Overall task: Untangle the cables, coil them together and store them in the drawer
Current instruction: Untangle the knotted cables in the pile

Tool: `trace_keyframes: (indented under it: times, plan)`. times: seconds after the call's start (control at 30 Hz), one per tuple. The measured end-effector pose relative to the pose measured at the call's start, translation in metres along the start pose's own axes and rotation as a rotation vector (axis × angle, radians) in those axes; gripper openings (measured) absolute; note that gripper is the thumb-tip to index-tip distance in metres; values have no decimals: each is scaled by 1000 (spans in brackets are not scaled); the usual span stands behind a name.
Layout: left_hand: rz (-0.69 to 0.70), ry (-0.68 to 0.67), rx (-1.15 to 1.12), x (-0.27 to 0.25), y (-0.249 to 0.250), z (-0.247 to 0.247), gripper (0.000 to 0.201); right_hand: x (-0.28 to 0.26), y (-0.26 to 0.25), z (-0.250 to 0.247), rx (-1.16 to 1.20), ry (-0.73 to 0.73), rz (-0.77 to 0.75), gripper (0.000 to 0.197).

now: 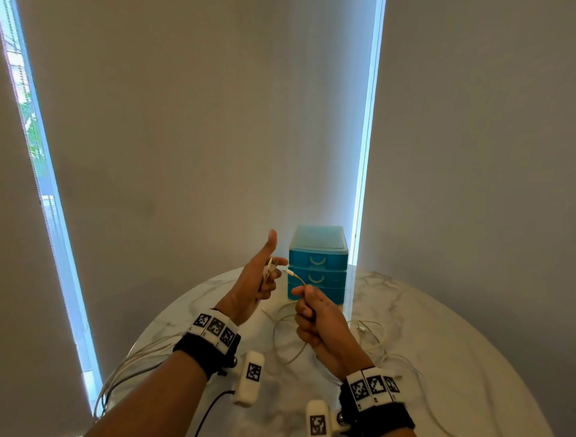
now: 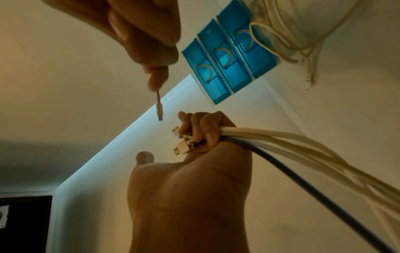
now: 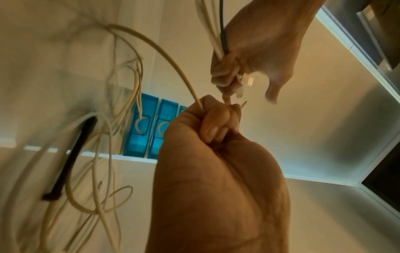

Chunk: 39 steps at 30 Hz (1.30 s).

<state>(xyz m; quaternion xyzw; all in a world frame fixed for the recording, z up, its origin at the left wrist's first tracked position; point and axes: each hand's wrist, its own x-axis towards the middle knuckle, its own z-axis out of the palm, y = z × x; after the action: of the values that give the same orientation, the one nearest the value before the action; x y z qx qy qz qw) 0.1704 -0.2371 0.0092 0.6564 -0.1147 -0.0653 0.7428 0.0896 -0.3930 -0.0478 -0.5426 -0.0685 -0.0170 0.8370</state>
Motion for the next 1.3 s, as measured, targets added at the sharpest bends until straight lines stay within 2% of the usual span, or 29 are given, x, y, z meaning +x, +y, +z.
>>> trace_keyframes:
  times: [0.17,0.3,0.37,0.43,0.5,0.6,0.67,0.73,0.83,0.9,0.97,1.03,1.17,1.3]
  plan:
    - [167,-22,298,-5,-10,16,60,1,12,18,-101,29,4,36]
    - [256,106,370,-4,-5,26,78,0,22,25,-176,2,10,30]
    - [303,197,320,-3,8,24,69,0,25,22,-298,7,6,30]
    - [353,288,256,-1,27,14,69,4,31,15,-486,58,-26,27]
    - [413,340,135,0,49,0,70,10,36,5,-578,118,-61,17]
    - [488,383,-126,-8,86,-17,59,15,31,-12,-601,287,-84,17]
    - [525,394,-276,-17,105,-24,53,15,21,-23,-562,402,-124,35]
    - [551,387,-331,-21,111,-27,53,11,13,-28,-480,428,-175,48]
    - [510,387,-323,-21,105,-23,55,6,8,-32,-409,414,-249,46]
    - [426,283,-358,-19,96,-16,58,6,8,-32,-346,403,-311,47]
    - [306,133,-273,-20,85,-4,59,5,7,-31,-299,405,-343,48]
    - [252,1,-15,-21,71,10,59,6,5,-29,-322,405,-346,48]
    - [268,-176,554,-24,46,36,48,10,0,-28,-454,382,-335,44]
    - [173,-314,807,-18,30,38,27,12,-1,-30,-435,372,-334,34]
